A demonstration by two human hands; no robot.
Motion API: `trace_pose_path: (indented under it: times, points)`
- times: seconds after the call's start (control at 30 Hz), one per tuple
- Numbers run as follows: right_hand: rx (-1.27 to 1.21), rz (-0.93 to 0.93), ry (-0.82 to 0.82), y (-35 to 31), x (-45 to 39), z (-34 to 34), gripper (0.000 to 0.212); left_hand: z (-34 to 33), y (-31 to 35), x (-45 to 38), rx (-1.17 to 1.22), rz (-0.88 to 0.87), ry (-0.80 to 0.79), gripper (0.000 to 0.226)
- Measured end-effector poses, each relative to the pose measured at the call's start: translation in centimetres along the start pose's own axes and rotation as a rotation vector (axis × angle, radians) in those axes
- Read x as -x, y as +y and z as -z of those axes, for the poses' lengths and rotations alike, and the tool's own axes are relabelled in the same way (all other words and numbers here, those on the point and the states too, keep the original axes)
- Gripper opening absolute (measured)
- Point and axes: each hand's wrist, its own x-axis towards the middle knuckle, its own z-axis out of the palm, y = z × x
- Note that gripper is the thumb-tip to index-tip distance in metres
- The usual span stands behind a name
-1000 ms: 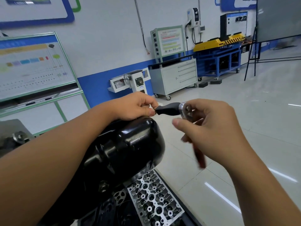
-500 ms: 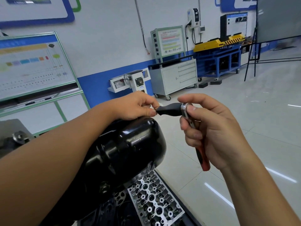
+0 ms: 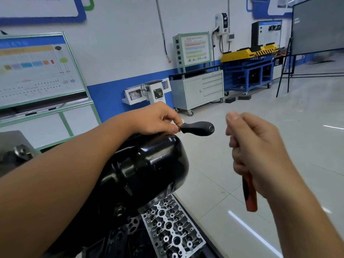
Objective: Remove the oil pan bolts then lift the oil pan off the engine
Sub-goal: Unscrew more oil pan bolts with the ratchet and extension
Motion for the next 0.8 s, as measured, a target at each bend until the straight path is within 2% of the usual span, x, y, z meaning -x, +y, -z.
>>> trace_pose_path:
  times: [0.07,0.13,0.3,0.37,0.43,0.5,0.53,0.57,0.63,0.7,0.73,0.8]
  points:
    - [0.278,0.057,0.015,0.5,0.1,-1.4,0.071,0.0,0.0,0.0,0.001,-0.006,0.000,0.020]
    - [0.459,0.155,0.046,0.7,0.0,-2.5,0.070,0.0,0.0,0.0,-0.005,0.002,0.004,0.017]
    - [0.649,0.258,0.027,-0.2,-1.1,-2.5,0.060,0.2,-0.3,0.6,0.062,0.053,0.027,0.010]
    - [0.697,0.274,-0.001,-0.4,-1.3,-1.9,0.050,0.5,-0.8,0.8,0.148,0.111,0.170,0.009]
    - [0.694,0.277,-0.034,-0.3,-1.5,-1.4,0.036,1.0,-1.7,0.6,0.184,0.205,0.425,0.009]
    - [0.635,0.286,-0.053,0.0,-1.8,-1.0,0.008,1.5,-3.0,0.6,0.018,0.306,0.584,0.012]
    - [0.533,0.274,-0.062,0.2,-1.9,-1.1,0.012,1.7,-3.6,0.7,-0.058,0.362,0.579,0.017]
    - [0.402,0.250,-0.076,0.4,-1.9,-1.1,0.025,1.7,-4.1,0.7,-0.102,0.416,0.526,0.023]
    - [0.240,0.224,-0.053,0.8,-2.0,-1.6,0.030,1.3,-4.4,0.8,-0.147,0.496,0.369,0.036]
    - [0.265,0.284,0.020,1.0,-1.8,-2.7,0.009,1.0,-4.2,0.7,-0.159,0.533,0.291,0.045]
    - [0.300,0.298,0.049,1.3,-1.8,-3.1,0.011,0.9,-4.0,0.7,-0.147,0.543,0.279,0.048]
    - [0.333,0.300,0.096,1.9,-1.7,-3.8,0.034,0.9,-3.6,0.6,-0.120,0.563,0.244,0.053]
